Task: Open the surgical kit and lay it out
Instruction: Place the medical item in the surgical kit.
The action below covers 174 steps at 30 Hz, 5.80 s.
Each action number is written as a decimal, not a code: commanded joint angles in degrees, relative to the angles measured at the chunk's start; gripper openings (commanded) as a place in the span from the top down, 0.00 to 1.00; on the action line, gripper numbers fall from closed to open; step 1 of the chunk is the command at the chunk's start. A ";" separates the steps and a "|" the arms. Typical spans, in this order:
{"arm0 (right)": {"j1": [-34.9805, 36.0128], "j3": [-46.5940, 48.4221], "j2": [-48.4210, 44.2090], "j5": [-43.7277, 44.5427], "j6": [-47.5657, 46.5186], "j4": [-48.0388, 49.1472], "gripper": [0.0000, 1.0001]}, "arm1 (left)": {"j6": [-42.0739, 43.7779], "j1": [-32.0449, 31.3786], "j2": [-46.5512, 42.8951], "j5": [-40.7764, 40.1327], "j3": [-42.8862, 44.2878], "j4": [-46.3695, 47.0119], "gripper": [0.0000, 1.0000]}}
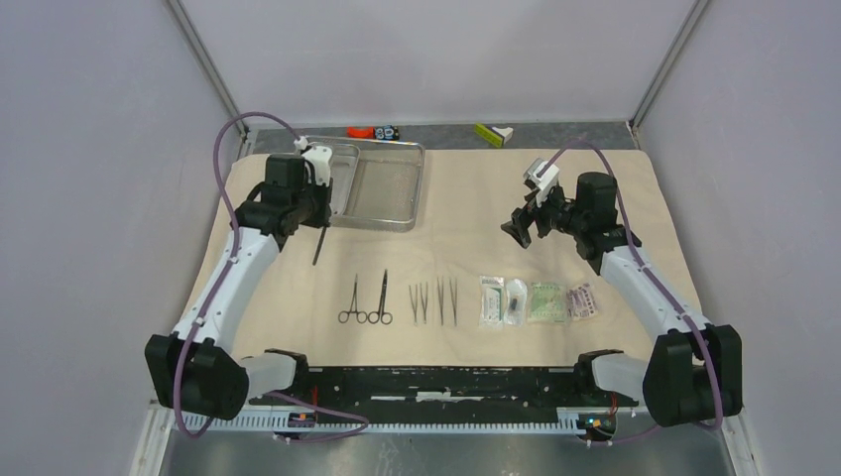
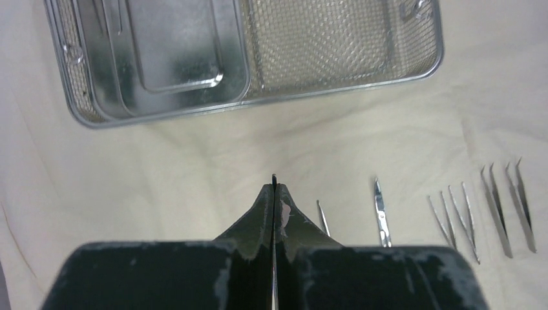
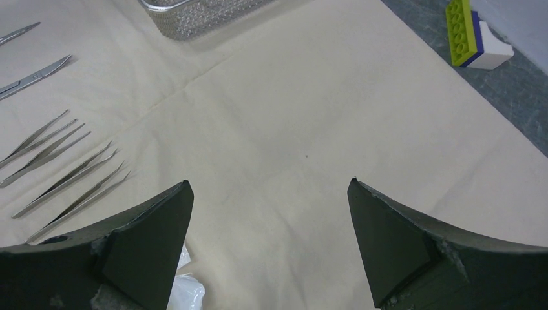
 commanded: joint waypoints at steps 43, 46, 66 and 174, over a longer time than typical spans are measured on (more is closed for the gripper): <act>0.29 -5.46 -0.98 0.73 -1.70 2.57 0.03 | -10.83 0.95 10.45 -9.41 -9.57 -5.63 0.98; 0.25 -5.60 -1.13 0.85 -1.96 2.47 0.03 | -12.61 1.44 12.48 -6.88 -8.93 -8.43 0.98; 0.19 -5.46 -0.54 -0.14 -2.18 1.95 0.03 | -8.57 4.38 19.75 -3.65 -6.19 -7.96 0.98; 0.11 -5.28 -1.12 -1.16 -3.90 0.55 0.03 | -4.27 4.46 24.59 -6.35 1.13 -12.89 0.72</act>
